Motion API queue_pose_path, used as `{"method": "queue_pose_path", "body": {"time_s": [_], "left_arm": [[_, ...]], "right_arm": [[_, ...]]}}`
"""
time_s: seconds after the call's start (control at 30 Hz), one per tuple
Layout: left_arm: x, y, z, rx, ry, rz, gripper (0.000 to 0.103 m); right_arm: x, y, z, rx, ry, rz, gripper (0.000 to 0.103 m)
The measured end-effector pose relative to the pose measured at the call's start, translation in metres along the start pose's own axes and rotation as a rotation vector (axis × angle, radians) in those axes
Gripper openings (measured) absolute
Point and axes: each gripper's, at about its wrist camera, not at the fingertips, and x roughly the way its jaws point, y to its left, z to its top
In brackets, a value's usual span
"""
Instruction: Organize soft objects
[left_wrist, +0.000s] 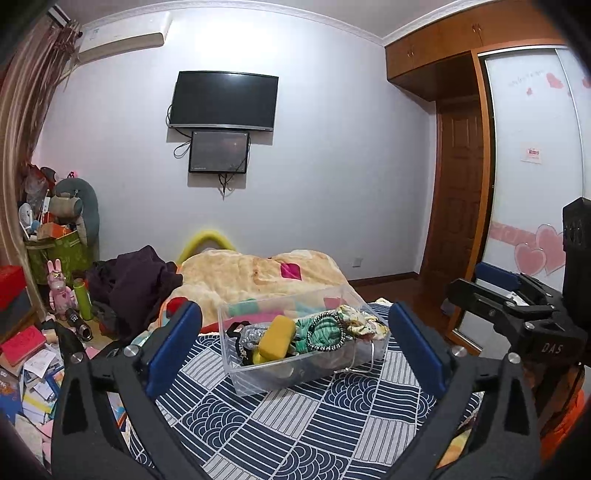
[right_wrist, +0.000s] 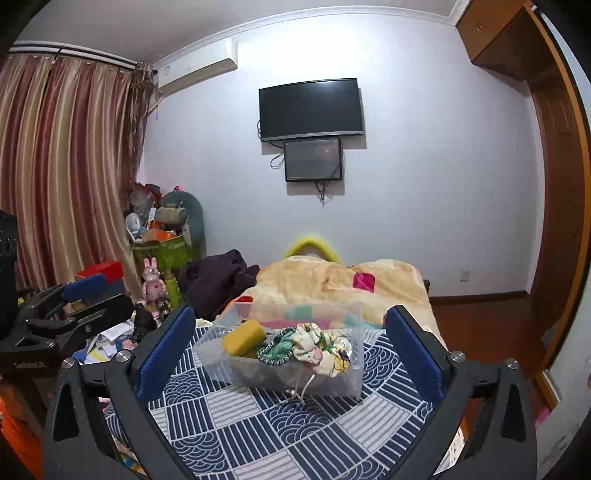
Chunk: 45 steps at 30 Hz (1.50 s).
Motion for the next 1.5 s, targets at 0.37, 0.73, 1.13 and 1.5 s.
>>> {"method": "queue_pose_path", "body": {"time_s": [0.37,0.73,1.13,1.5], "left_arm": [[0.000,-0.006,-0.006,0.020,0.001,0.009,0.103],[0.001,-0.005,-0.006,0.023,0.005,0.001,0.103],[0.001,-0.008,-0.006,0.019,0.004,0.005,0.103],[0.003,-0.006,-0.007,0.014,0.017,0.004,0.103]], "right_arm": [[-0.008,-0.002,-0.005,0.004,0.001,-0.006,0.103],[-0.010,0.001,-0.005,0.005,-0.005,-0.004,0.103],[-0.013,0.002,-0.003,0.004,-0.007,-0.001,0.103],[-0.013,0.003,-0.003,0.006,-0.004,-0.002,0.103]]}}
